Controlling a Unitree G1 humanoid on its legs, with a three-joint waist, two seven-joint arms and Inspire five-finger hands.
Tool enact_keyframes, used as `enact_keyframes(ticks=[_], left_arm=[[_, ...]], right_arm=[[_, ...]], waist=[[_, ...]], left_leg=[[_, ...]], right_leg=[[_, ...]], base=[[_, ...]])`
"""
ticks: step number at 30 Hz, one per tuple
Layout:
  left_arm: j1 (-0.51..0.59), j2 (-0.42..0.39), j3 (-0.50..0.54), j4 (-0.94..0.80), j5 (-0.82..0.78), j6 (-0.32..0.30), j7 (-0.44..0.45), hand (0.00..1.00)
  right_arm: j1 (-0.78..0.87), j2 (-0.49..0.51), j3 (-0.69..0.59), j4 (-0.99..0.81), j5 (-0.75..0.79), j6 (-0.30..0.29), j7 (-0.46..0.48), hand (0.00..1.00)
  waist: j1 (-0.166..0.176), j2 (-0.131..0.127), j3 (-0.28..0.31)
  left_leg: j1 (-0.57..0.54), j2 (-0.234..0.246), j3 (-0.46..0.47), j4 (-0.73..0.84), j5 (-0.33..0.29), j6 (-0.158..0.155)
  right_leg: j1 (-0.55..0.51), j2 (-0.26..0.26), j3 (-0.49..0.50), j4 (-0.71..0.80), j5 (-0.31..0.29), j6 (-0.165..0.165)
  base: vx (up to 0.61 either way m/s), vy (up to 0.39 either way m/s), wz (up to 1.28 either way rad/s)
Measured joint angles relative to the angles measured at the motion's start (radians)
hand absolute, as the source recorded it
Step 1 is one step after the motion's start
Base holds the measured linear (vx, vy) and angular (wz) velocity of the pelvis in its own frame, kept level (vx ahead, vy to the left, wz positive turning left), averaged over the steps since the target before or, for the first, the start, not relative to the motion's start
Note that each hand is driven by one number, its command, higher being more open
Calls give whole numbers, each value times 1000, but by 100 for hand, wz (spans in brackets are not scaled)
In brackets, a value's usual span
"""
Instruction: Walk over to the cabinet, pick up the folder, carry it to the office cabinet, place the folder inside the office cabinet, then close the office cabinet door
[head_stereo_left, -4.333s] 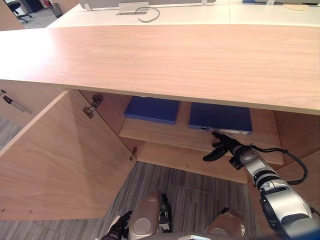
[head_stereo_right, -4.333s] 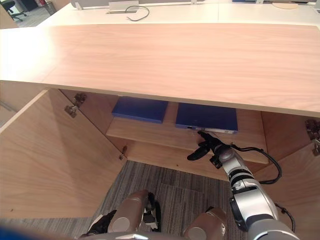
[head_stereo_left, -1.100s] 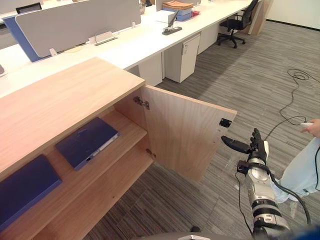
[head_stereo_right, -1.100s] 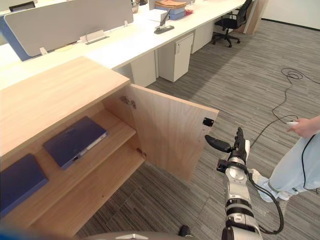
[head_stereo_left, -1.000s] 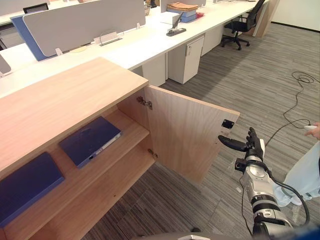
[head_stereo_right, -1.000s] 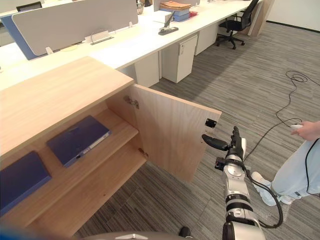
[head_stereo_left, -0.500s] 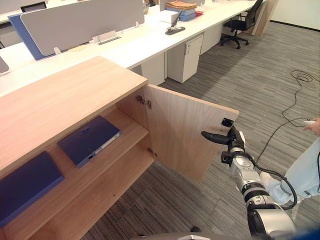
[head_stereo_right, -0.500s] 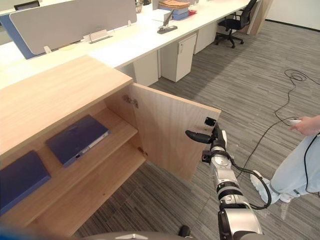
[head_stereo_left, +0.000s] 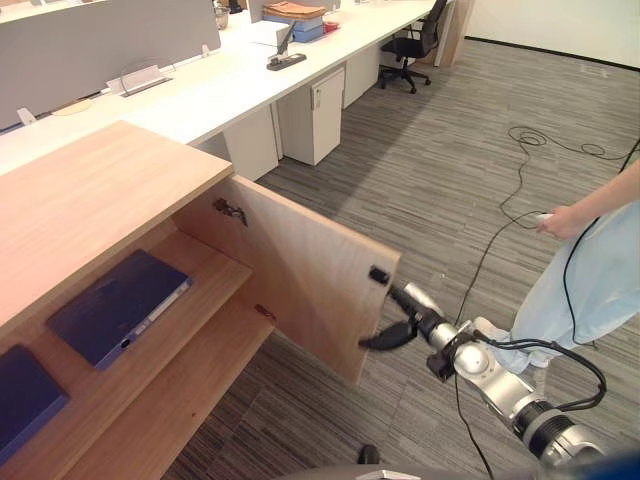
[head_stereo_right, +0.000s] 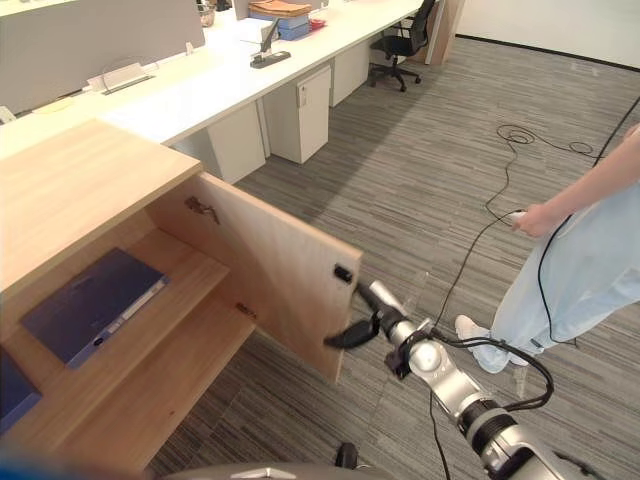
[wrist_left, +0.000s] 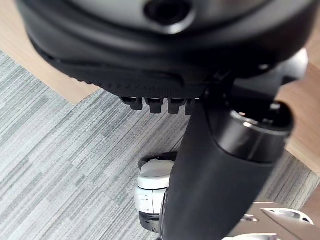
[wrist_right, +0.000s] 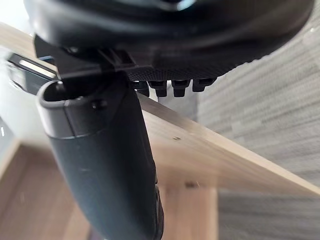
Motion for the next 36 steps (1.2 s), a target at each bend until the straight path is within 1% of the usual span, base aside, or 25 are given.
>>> enact_keyframes(ticks=[1, 3, 4, 6, 7, 9, 17, 22, 24, 26, 27, 28, 30, 31, 32, 33, 34, 35, 36], left_arm=[[-1, 4, 0, 0, 5, 0, -2, 100], [-6, 5, -1, 0, 5, 0, -6, 100], [-14, 2, -2, 0, 5, 0, -7, 100], [-20, 1, -9, -1, 5, 0, -7, 100], [-22, -1, -10, -2, 4, 0, -7, 100], [-24, -2, -10, -3, 3, -2, -7, 100], [-27, 2, -29, -3, 3, -6, -9, 100], [-26, 0, -29, -3, 3, -7, -11, 100], [-26, -3, -30, -6, 3, -8, -15, 100], [-26, -6, -32, -12, 3, -8, -17, 100], [-27, -9, -35, -14, 3, -8, -17, 100], [-28, -15, -57, -24, 2, -9, -17, 100], [-28, -26, -77, -34, 2, -9, -16, 100], [-26, -31, -98, -43, 2, -9, -14, 100], [-25, -30, -108, -47, 4, -9, -13, 100], [-26, -29, -115, -50, 5, -9, -12, 100], [-30, -29, -134, -52, 8, -9, -8, 100], [-36, -27, -159, -65, 24, -9, -7, 100], [-41, -21, -169, -88, 26, -9, -7, 100]], right_arm=[[0, 11, 46, -13, -23, 0, 67, 100], [-3, 43, 96, -13, -46, -1, 135, 100], [-2, 83, 145, -10, -80, -1, 175, 100], [-3, 129, 168, -5, -98, -1, 189, 100], [-3, 177, 177, -2, -102, -2, 198, 100], [-8, 229, 179, 4, -105, -8, 220, 100], [-39, 234, 177, 84, -146, -5, 228, 100], [-37, 261, 171, 113, -209, -4, 233, 100], [-28, 282, 162, 140, -226, -5, 233, 100], [-9, 311, 126, 187, -255, -4, 225, 100], [3, 321, 107, 214, -257, -4, 219, 100], [19, 335, 70, 270, -298, -3, 201, 100], [31, 343, 30, 327, -328, -1, 182, 100], [59, 352, -39, 391, -366, 6, 150, 100], [84, 360, -95, 427, -380, 13, 133, 100], [100, 365, -134, 445, -391, 20, 121, 100], [119, 374, -198, 475, -411, 31, 101, 100], [129, 388, -289, 525, -417, 43, 65, 100], [128, 420, -391, 578, -417, 45, 40, 100]], waist=[[5, 1, -1], [18, 5, -3], [37, 8, -4], [52, 13, -2], [63, 15, -3], [72, 13, -3], [71, -4, 1], [73, -4, 5], [77, 2, 10], [80, 8, 16], [80, 11, 19], [79, 22, 25], [76, 31, 29], [71, 25, 38], [67, 15, 42], [64, 9, 43], [62, 8, 44], [45, 18, 48], [42, 27, 51]], left_leg=[[0, 8, 0, 1, 1, -2], [-1, 14, -2, 0, 1, -2], [-2, 16, -3, 0, 2, -1], [-5, 16, -7, -3, 2, 0], [-6, 14, -9, -5, 3, 0], [-10, 8, -14, -6, 2, 1], [-9, -32, -13, -13, 3, -1], [0, -36, -12, -19, 3, 0], [0, -36, -19, -18, 3, 0], [-1, -39, -42, -16, 3, 3], [-2, -42, -60, -14, 3, 5], [-8, -52, -99, -8, 1, 17], [-21, -70, -145, 3, -7, 33], [-27, -114, -223, 14, -4, 50], [-31, -152, -286, 16, -3, 68], [-34, -175, -327, 16, -1, 80], [-45, -200, -395, 19, 2, 101], [-78, -218, -489, 43, 9, 112], [-125, -226, -578, 72, 10, 113]], right_leg=[[0, 8, 0, -1, -4, -5], [-1, 14, -1, -2, -7, -10], [-2, 18, -2, -2, -8, -11], [-2, 17, -5, 0, -7, -11], [-3, 15, -7, 0, -7, -10], [-2, 8, -11, 1, -4, -6], [-3, -27, -4, 1, 12, 6], [1, -29, -2, 1, 12, 7], [5, -32, -7, 1, 12, 8], [17, -40, -27, 1, 5, 15], [25, -46, -44, 1, 0, 20], [32, -66, -86, 33, -23, 30], [3, -108, -124, 142, -89, 43], [-23, -199, -183, 311, -184, 74], [-23, -257, -217, 407, -227, 86], [-26, -294, -222, 462, -245, 89], [-39, -332, -189, 536, -252, 79], [-77, -337, -75, 615, -261, 74], [-104, -272, 123, 593, -312, 96]], base=[[-7, -57, 0], [-1, -22, 1], [10, -17, 4], [20, 5, 7], [30, 31, 10], [36, 56, 10], [32, 81, 2], [5, 31, -1], [-25, 13, 9], [-23, 14, 28], [-43, 21, 64], [-49, 41, 76], [-38, 99, 100], [-12, 118, 158], [5, 86, 175], [23, 16, 165], [29, 14, 202], [37, -17, 247], [17, -54, 226]])
